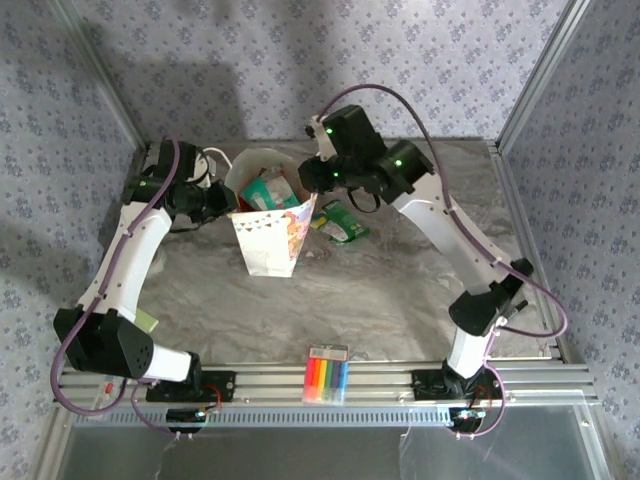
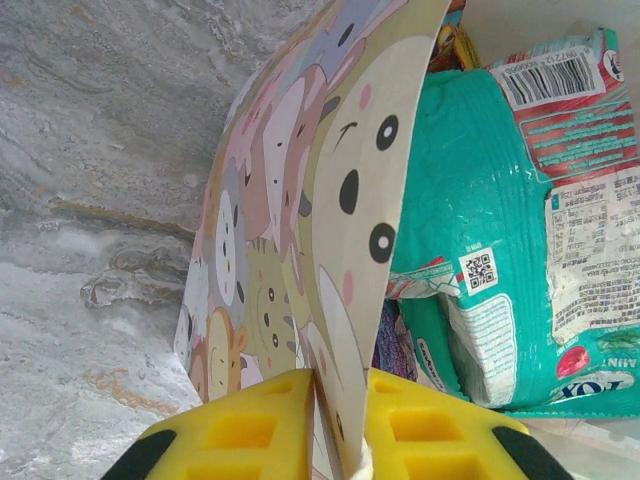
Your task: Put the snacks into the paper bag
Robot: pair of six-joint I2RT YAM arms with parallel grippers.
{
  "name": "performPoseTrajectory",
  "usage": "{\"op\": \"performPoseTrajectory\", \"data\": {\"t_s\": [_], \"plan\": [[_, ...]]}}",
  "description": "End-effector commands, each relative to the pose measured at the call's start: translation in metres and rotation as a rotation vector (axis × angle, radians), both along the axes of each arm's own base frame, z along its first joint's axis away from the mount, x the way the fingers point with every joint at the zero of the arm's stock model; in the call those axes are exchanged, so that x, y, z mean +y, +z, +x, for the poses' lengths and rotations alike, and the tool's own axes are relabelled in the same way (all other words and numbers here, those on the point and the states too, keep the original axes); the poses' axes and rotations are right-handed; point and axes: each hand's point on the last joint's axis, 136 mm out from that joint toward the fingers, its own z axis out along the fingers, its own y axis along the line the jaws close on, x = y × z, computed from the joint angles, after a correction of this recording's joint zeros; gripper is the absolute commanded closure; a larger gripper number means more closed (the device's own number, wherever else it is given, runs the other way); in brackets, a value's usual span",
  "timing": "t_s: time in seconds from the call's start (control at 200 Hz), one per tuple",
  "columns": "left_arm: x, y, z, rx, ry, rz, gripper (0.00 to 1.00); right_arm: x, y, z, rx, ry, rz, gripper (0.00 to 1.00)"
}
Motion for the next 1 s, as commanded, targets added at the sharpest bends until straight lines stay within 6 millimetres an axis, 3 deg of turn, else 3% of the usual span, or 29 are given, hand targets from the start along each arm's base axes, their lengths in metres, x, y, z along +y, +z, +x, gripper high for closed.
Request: {"op": "performPoseTrajectory", "data": {"t_s": [0.0, 0.16, 0.285, 0.515, 0.77, 0.865, 0.885, 0.994], "plan": [[0.0, 0.007, -0.015, 0.011, -0.003, 0.001, 0.78, -0.018, 0.024, -0.004, -0.043, -0.04, 0.098, 0.65], [-0.001, 0.015, -0.014, -0.016, -0.005, -0.006, 0.74, -0.06, 0.027, -0.007, -0.039, -0.124, 0.192, 0.61], [-0.004, 0.023, -0.013, -0.042, -0.017, -0.017, 0.69, -0.093, 0.004, -0.007, 0.031, -0.203, 0.216, 0.59], [-0.008, 0.037, -0.01, -0.082, -0.018, -0.023, 0.63, -0.13, -0.04, -0.013, 0.132, -0.283, 0.27, 0.48], [-0.012, 0.047, -0.004, -0.108, -0.014, -0.033, 0.6, -0.148, -0.1, -0.015, 0.276, -0.34, 0.293, 0.45], [-0.013, 0.048, -0.001, -0.108, -0.01, -0.03, 0.6, -0.149, -0.105, -0.009, 0.276, -0.343, 0.326, 0.44], [-0.013, 0.048, -0.001, -0.107, -0.01, -0.028, 0.6, -0.151, -0.12, -0.011, 0.306, -0.351, 0.316, 0.43], [-0.015, 0.048, 0.001, -0.105, -0.009, -0.019, 0.6, -0.152, -0.136, -0.009, 0.347, -0.36, 0.328, 0.41]]}}
